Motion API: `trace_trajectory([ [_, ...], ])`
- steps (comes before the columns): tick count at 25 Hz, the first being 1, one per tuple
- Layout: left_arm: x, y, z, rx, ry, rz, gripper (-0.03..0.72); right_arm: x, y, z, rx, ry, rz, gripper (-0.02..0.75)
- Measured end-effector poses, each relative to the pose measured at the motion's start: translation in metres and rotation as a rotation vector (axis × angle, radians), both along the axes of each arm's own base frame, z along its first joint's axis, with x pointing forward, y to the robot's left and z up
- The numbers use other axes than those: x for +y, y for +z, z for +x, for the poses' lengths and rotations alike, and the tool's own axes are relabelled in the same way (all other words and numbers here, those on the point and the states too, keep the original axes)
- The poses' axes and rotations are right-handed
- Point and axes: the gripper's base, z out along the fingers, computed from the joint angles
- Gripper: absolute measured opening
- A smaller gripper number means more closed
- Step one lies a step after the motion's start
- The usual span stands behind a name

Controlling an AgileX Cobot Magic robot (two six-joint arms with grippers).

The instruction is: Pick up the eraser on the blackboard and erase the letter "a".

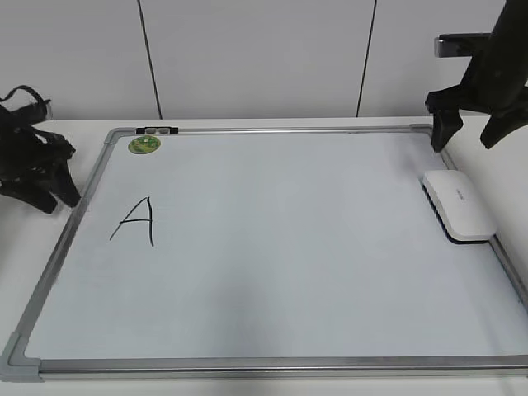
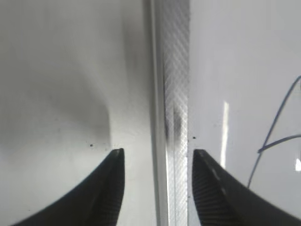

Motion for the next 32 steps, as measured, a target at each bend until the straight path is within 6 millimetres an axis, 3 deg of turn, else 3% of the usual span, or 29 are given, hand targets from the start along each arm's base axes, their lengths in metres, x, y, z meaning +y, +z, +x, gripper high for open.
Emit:
trace_trajectory([
  [3, 0.001, 0.022, 0.01, -0.029, -0.007, -0.002, 0.406, 0.001, 0.013, -0.003, -0.027, 0.005, 0.005, 0.613],
  [5, 0.001, 0.034, 0.016, -0.057, 0.009, 0.003, 0.425, 0.002, 0.024, -0.006, -0.05, 0.014, 0.021, 0.608],
  [9, 0.002, 0.067, 0.012, -0.122, 0.019, 0.019, 0.438, 0.006, 0.063, -0.02, -0.134, 0.03, 0.055, 0.596],
  [13, 0.003, 0.121, -0.002, -0.223, 0.021, 0.057, 0.44, 0.006, 0.11, -0.042, -0.233, 0.035, 0.056, 0.596],
  [16, 0.003, 0.164, -0.019, -0.309, 0.03, 0.09, 0.441, 0.007, 0.144, -0.072, -0.3, 0.04, 0.055, 0.596],
  [20, 0.0, 0.223, -0.056, -0.438, 0.038, 0.106, 0.441, 0.007, 0.179, -0.12, -0.366, 0.044, 0.052, 0.594],
  [23, -0.005, 0.259, -0.1, -0.514, 0.04, 0.115, 0.441, 0.007, 0.195, -0.153, -0.403, 0.045, 0.052, 0.594],
  [26, -0.009, 0.276, -0.142, -0.548, 0.039, 0.12, 0.441, 0.007, 0.206, -0.185, -0.437, 0.046, 0.049, 0.593],
  [32, -0.017, 0.282, -0.218, -0.581, 0.036, 0.124, 0.441, 0.007, 0.215, -0.248, -0.495, 0.048, 0.043, 0.593],
])
